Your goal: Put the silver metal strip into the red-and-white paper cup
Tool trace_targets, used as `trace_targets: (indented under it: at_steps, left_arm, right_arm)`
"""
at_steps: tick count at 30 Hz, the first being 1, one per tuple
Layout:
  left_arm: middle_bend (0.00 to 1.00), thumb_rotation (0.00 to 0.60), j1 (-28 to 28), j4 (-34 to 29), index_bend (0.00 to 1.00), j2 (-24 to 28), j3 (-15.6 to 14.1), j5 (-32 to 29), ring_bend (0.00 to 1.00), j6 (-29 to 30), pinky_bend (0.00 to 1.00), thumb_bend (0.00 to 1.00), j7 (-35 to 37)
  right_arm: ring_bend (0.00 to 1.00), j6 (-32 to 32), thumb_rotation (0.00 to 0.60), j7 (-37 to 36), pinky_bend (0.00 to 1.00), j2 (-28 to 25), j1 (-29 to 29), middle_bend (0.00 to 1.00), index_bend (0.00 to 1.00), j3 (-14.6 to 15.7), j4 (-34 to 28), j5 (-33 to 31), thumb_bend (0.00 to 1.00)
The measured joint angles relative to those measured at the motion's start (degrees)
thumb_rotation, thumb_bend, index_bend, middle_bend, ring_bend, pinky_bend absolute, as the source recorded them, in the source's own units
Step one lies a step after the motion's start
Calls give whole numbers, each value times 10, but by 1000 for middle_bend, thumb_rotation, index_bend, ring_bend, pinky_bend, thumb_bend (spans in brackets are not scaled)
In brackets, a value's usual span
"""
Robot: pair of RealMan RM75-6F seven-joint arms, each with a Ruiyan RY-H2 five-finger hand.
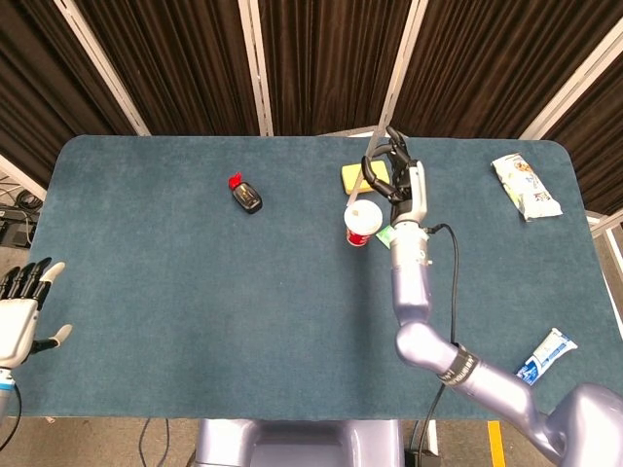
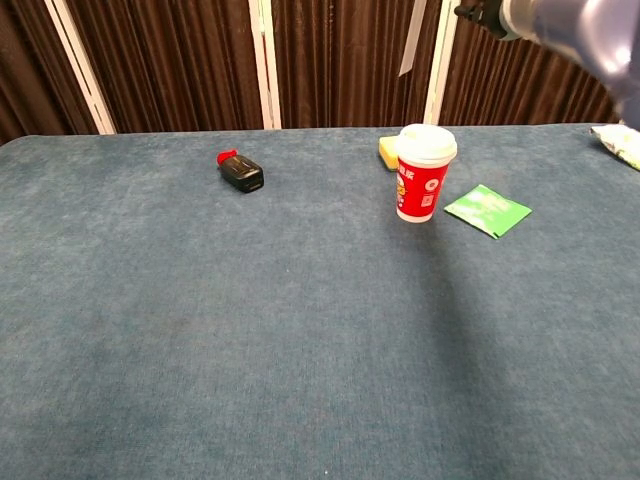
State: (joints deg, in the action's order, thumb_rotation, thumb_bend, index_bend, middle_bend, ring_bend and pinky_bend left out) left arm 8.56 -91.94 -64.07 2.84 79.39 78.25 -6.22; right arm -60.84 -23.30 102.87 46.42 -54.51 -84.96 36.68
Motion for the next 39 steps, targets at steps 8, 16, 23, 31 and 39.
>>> trace_targets:
  at_steps: [8,16,23,31,39]
  left_arm:
    - [0,600,1,-2,105,-2,5,-13,0,-4,0,244,-10]
    - [0,600,0,-5,106,-1,5,-15,0,-2,0,245,-11]
    - [0,600,0,-6,107,-1,4,-13,0,-2,0,243,-11]
    - [0,600,0,-6,108,-1,4,-13,0,-3,0,244,-12]
    - [0,600,1,-6,108,-1,5,-15,0,-5,0,242,-12]
  right_arm:
    - [0,9,600,-57,0,26,35,101,591,-7,68,20,357]
    - [0,-7,600,-106,0,48,38,103,591,28,131,68,357]
    - [0,-17,600,-132,0,63,34,104,591,51,169,89,358]
    - [0,-15,600,-146,0,70,31,105,591,58,188,88,358]
    - [0,-10,600,-150,0,76,35,105,591,61,206,83,358]
